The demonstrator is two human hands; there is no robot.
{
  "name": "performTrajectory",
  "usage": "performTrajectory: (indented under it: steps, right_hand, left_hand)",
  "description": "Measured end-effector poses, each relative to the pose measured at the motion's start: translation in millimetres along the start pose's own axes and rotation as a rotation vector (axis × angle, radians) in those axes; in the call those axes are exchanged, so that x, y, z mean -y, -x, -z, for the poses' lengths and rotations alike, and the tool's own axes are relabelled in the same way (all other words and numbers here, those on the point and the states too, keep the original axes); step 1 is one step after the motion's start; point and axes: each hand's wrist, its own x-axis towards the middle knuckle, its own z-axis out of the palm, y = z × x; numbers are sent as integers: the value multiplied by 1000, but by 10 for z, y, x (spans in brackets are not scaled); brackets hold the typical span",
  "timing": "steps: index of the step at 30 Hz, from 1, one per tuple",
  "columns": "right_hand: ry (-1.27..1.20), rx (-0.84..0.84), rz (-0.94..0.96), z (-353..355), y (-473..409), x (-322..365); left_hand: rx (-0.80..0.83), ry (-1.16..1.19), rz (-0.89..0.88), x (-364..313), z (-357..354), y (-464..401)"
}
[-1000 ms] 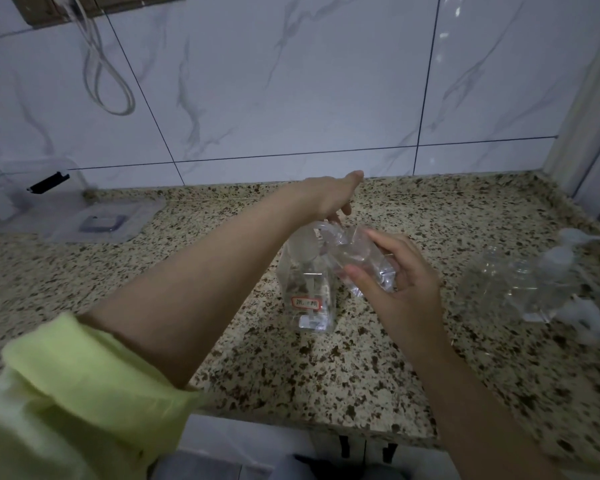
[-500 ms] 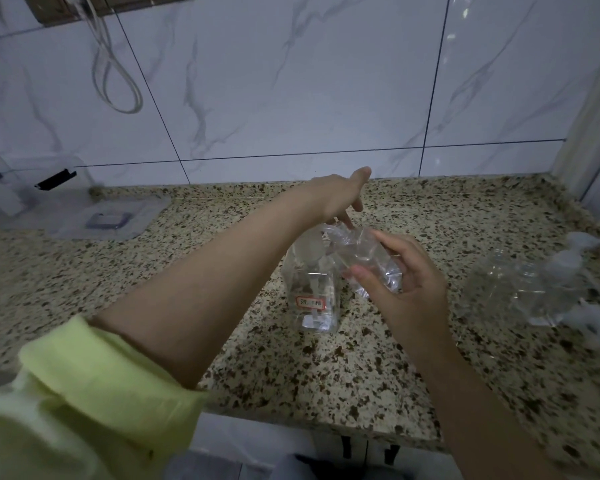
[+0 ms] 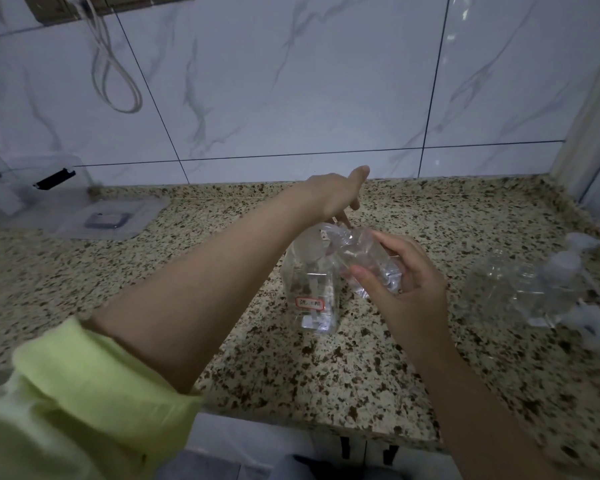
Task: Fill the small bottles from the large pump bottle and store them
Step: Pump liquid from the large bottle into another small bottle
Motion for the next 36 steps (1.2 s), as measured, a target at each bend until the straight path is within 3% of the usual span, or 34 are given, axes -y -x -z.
performTrajectory:
  steps: [31, 36]
  right_hand:
    - [5, 1, -22, -17, -3, 64]
    - [-82, -6, -92, -26, 3, 128]
  left_hand:
    - [-51, 6, 12, 21, -11, 2]
    - [-36, -8, 21, -36, 39, 19]
